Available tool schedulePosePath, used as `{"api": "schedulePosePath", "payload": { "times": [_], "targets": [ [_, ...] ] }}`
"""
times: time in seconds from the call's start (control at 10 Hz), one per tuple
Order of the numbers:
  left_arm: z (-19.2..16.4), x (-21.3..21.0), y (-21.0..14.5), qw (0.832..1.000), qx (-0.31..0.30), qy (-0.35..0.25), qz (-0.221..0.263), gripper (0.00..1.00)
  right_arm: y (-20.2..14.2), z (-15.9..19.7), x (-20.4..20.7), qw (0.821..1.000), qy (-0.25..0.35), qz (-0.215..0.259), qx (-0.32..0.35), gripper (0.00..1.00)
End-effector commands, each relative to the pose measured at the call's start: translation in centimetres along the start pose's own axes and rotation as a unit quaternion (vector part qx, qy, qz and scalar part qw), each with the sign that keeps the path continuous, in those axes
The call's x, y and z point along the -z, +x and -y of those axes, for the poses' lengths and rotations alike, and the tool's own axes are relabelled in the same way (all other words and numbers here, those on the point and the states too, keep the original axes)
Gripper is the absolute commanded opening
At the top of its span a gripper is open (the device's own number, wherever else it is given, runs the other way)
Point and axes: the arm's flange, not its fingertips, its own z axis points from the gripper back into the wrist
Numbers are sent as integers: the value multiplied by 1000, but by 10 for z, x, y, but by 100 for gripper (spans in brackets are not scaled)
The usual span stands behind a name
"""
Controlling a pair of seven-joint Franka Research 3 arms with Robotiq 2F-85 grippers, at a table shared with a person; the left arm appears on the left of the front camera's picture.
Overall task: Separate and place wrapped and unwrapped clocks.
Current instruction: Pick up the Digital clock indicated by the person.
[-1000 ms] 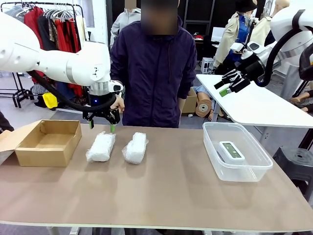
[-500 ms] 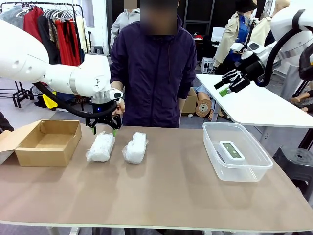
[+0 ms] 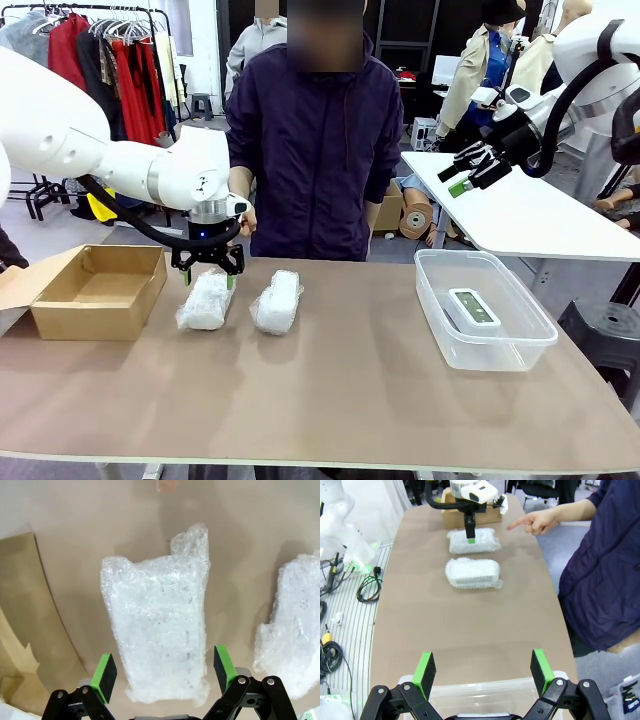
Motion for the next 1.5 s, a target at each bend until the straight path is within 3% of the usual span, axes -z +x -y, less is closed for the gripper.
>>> {"api": "schedulePosePath", "payload": {
  "times": [0.0,0.8,0.9,1.4],
  "targets": [
    [1,7,0,1000,-23,15,8,100,2,-3,0,1000,0,-1,-3,100],
    [0,37,1,1000,-26,15,-9,100,2,-3,0,1000,0,-1,-3,100],
    [-2,39,0,999,-27,23,-9,92,2,-3,0,1000,0,-1,-3,100],
    [2,17,-9,1000,-13,22,-13,2,2,-3,0,1000,0,-1,-3,100]
  ]
}}
